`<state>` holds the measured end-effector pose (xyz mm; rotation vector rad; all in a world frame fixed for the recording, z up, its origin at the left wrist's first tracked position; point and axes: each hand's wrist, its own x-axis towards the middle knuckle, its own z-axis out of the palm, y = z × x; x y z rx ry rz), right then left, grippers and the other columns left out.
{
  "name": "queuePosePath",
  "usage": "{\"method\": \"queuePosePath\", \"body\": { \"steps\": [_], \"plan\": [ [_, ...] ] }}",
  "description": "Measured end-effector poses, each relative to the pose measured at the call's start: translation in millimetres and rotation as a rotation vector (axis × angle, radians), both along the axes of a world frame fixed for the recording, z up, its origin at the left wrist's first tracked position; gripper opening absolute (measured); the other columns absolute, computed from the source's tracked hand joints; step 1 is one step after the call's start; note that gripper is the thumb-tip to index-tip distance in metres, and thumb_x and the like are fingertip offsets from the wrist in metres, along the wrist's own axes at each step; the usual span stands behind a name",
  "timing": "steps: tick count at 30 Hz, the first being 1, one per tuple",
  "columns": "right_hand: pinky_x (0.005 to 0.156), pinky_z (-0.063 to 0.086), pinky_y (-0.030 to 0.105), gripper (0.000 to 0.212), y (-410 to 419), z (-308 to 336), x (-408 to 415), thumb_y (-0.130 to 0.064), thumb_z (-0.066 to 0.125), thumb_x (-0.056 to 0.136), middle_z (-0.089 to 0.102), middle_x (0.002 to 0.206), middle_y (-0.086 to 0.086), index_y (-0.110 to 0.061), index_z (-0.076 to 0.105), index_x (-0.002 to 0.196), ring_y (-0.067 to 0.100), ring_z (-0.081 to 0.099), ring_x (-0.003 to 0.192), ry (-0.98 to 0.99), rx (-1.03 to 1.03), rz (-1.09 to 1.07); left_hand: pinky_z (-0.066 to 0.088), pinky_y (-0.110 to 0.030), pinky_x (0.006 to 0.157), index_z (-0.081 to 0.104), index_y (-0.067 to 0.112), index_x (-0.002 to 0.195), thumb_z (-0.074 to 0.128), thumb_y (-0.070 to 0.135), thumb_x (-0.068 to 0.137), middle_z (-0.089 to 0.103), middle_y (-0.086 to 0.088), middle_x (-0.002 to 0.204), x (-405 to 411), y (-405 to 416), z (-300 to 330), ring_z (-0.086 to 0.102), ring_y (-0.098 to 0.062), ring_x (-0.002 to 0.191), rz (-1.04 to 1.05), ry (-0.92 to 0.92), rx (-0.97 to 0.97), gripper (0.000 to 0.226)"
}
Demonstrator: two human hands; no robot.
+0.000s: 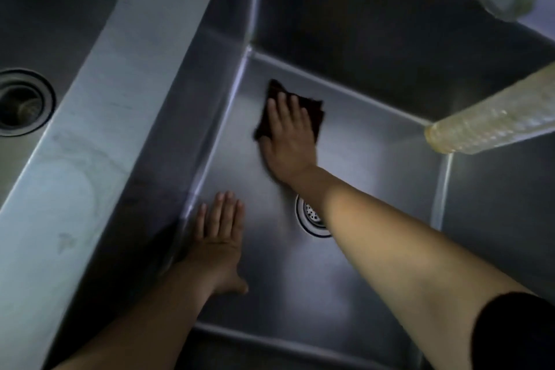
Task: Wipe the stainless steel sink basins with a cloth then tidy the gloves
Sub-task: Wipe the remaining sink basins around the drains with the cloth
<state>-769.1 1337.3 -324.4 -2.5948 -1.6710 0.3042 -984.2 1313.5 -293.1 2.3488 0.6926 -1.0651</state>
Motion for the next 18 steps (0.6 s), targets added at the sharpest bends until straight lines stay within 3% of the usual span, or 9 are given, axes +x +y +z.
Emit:
{"method": "queuePosePath", "body": {
  "steps": [4,8,13,18],
  "plan": [
    [0.119,-0.003,0.038,0.068,62.0,-0.8,-12.7,-0.041,0.035,0.095,0.005,0.159,0.009,-0.014,0.008,0.151,0.027,-0.002,0.147,0.028,-0.011,0.104,-0.045,-0.046,0.084,-0.056,0.009,0.113,0.065,0.064,0.056,-0.068,-0.014,0.114,-1.7,-0.3,-3.9,-0.061,-0.031,0.110,0.008,-0.009,0.002,0.144],
    [0.118,-0.001,0.036,0.067,55.2,2.3,19.2,-0.040,0.039,0.094,0.010,0.159,0.006,-0.016,0.012,0.151,0.025,0.003,0.147,0.023,-0.017,0.164,-0.045,-0.046,0.086,-0.056,0.009,0.113,0.064,0.066,0.053,-0.068,-0.015,0.114,-2.2,-0.7,-4.2,-0.061,-0.031,0.111,0.007,-0.009,0.012,0.146],
    [0.119,0.004,0.041,0.066,-18.7,3.2,77.2,-0.036,0.042,0.093,0.013,0.159,0.007,-0.016,0.018,0.151,0.027,0.007,0.147,0.000,-0.017,-0.042,-0.047,-0.046,0.083,-0.057,0.008,0.111,0.065,0.070,0.051,-0.068,-0.016,0.113,-1.6,-1.3,-4.2,-0.062,-0.032,0.107,-0.004,0.007,0.016,0.149],
    [0.119,0.005,0.042,0.066,-122.6,6.9,137.6,-0.032,0.044,0.094,0.012,0.159,0.010,-0.014,0.015,0.150,0.030,0.009,0.146,-0.074,-0.079,-0.381,-0.048,-0.045,0.080,-0.058,0.009,0.109,0.064,0.072,0.051,-0.068,-0.015,0.112,-0.8,-2.6,-2.3,-0.064,-0.031,0.105,0.004,0.025,0.017,0.149]
  ]
}}
